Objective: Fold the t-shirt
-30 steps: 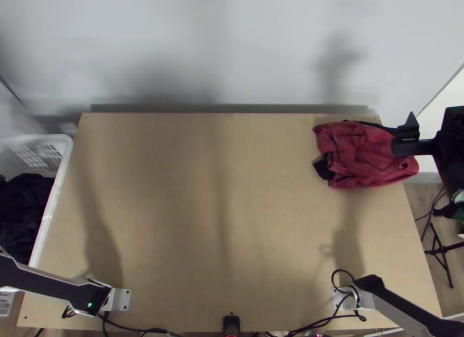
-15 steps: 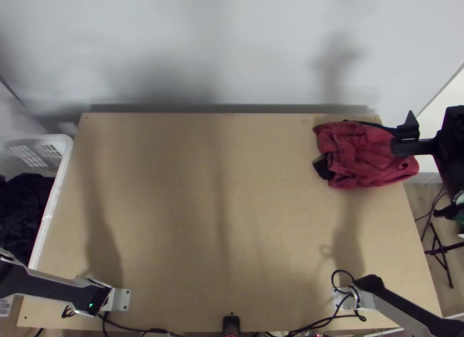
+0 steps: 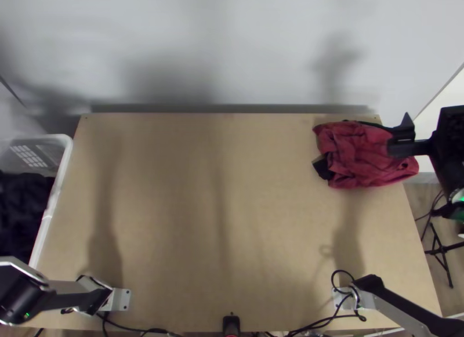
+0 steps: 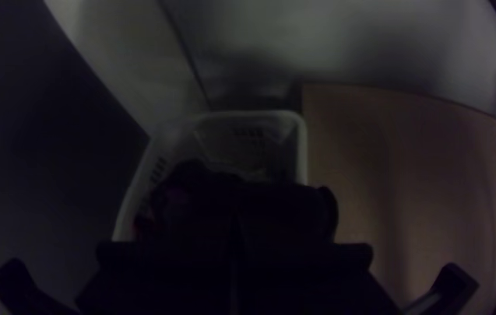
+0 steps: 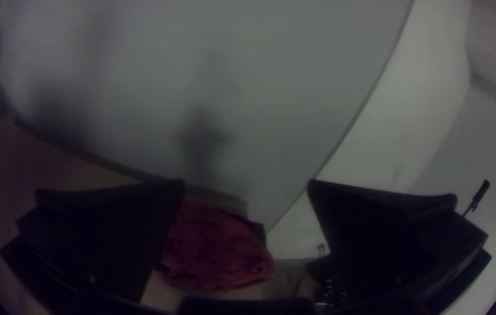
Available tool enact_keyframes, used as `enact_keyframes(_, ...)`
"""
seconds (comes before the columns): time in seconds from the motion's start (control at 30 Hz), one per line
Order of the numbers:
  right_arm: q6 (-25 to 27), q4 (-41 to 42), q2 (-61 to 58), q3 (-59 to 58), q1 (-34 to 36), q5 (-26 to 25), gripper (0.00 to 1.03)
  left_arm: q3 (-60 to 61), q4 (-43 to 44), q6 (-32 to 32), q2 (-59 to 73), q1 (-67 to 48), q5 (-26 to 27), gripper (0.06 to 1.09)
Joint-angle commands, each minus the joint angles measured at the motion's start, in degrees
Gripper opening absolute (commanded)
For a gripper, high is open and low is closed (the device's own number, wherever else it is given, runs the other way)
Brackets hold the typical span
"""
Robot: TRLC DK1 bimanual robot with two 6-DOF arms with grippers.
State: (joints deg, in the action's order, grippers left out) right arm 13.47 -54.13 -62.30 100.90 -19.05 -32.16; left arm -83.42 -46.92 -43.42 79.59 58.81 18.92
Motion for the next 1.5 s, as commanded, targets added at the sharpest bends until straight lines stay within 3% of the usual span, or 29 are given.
enact_keyframes(0.0,-0.3,-3.2,0.2,-1.5,-1.8,0.1,0.98,-7.6,-6.9,3.3,-9.0,-13.5,1.6,0.09)
enact_keyframes(0.27,-0.2,-4.1,3.7,-8.3,-4.7,0.9,0.98,-8.0,-9.7,8.3,-15.1,-38.5,1.0,0.09)
enact_keyframes(0.6,-0.3,-4.1,9.2,-17.7,-4.7,1.4,0.97,-3.6,-10.3,21.4,-14.0,-79.8,-10.5,0.1)
enact_keyframes(0.9,-0.2,-4.1,12.8,-22.7,-1.7,1.4,0.97,-8.2,-3.4,27.2,-2.5,-102.6,-13.0,0.1)
enact_keyframes(1.17,-0.2,-3.9,15.2,-26.4,0.4,1.4,0.98,-9.9,1.2,28.7,9.8,-112.0,-13.5,0.16)
enact_keyframes(1.23,-0.2,-3.8,15.5,-27.4,0.9,1.5,0.98,-10.0,1.4,28.7,12.4,-114.4,-13.5,0.26)
enact_keyframes(1.3,-0.2,-3.8,15.8,-28.3,0.9,1.5,0.98,-9.9,2.1,29.1,14.8,-116.4,-13.5,0.46)
enact_keyframes(1.33,-0.2,-3.8,16.0,-28.7,0.9,1.5,0.98,-10.0,2.4,29.3,15.8,-117.3,-13.5,0.6)
enact_keyframes(1.4,-0.1,-3.7,16.1,-29.2,0.9,1.5,0.98,-10.1,2.5,29.4,17.2,-118.5,-13.6,1.06)
enact_keyframes(1.47,-0.1,-3.7,16.1,-29.4,0.8,1.5,0.98,-10.5,2.8,29.4,17.7,-118.8,-13.7,1.05)
